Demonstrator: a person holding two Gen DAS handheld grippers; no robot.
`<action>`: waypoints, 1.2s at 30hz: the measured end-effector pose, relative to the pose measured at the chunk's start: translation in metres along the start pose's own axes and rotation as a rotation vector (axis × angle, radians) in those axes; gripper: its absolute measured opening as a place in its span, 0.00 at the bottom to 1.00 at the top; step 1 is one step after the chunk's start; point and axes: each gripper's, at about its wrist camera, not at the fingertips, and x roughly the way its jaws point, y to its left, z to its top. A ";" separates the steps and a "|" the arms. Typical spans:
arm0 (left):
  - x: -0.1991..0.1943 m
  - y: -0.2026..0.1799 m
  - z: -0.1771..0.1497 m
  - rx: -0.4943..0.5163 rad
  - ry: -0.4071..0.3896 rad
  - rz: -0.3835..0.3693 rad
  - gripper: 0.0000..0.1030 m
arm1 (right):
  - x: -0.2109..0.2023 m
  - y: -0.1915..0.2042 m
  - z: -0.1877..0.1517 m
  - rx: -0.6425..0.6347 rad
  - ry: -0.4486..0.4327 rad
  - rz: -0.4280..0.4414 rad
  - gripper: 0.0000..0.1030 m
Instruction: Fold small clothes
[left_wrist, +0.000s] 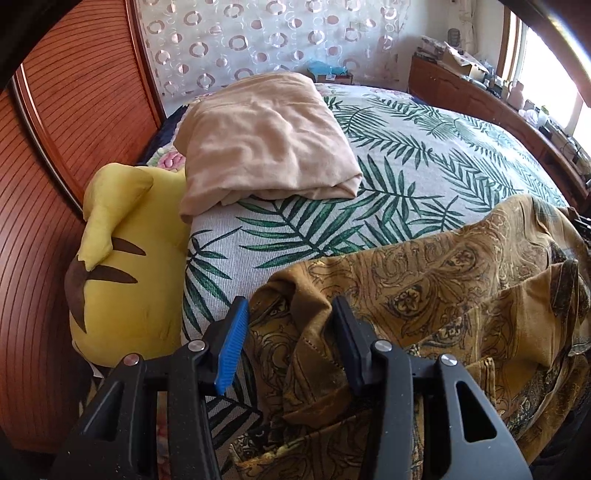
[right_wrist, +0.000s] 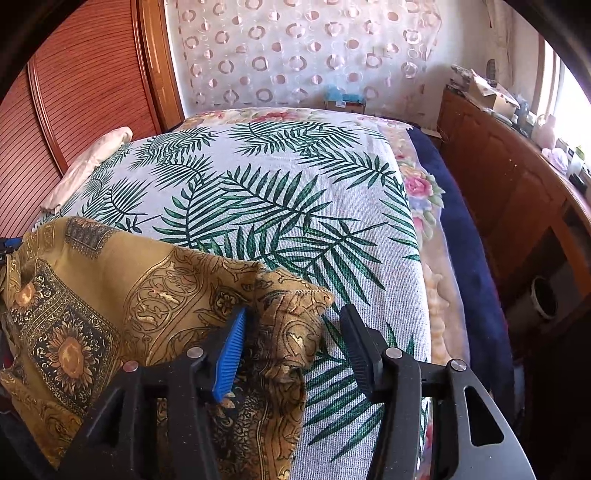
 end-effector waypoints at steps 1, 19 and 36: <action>0.002 0.003 0.001 -0.014 0.003 0.003 0.58 | 0.000 0.000 -0.001 -0.001 -0.002 0.000 0.50; -0.073 -0.018 0.002 -0.011 -0.198 -0.155 0.10 | -0.076 0.015 0.002 -0.035 -0.194 0.070 0.07; -0.263 -0.006 0.068 -0.038 -0.685 -0.241 0.09 | -0.286 0.028 0.073 -0.130 -0.579 0.025 0.07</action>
